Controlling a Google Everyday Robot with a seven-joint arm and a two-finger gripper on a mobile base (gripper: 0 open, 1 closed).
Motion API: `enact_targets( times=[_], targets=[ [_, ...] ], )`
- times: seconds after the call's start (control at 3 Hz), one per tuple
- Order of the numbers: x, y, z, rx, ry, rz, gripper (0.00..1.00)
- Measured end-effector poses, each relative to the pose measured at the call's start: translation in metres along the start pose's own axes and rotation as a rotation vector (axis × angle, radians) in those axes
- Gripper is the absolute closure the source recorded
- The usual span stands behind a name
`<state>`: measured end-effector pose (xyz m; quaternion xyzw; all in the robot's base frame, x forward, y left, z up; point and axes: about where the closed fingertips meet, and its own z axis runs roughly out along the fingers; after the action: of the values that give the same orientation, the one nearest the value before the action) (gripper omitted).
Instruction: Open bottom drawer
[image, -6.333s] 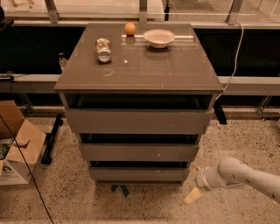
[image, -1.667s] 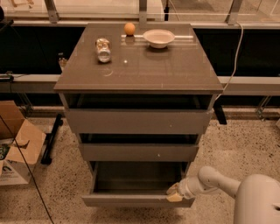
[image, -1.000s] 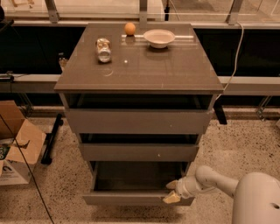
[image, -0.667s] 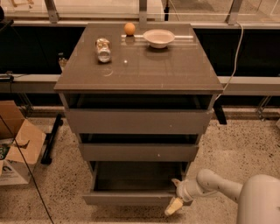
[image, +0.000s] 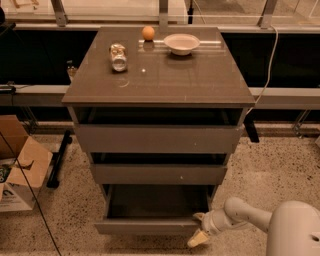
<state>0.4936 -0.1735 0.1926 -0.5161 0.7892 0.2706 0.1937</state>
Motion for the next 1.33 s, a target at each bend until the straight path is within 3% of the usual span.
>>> enact_targets(
  times=[0.67,1.0,1.33],
  targets=[
    [0.011,0.009,0.007,-0.023,0.027,0.008,0.73],
    [0.011,0.009,0.007,-0.023,0.027,0.008,0.74],
    [0.024,0.035,0.003,-0.029,0.047,0.071,0.51]
  ],
)
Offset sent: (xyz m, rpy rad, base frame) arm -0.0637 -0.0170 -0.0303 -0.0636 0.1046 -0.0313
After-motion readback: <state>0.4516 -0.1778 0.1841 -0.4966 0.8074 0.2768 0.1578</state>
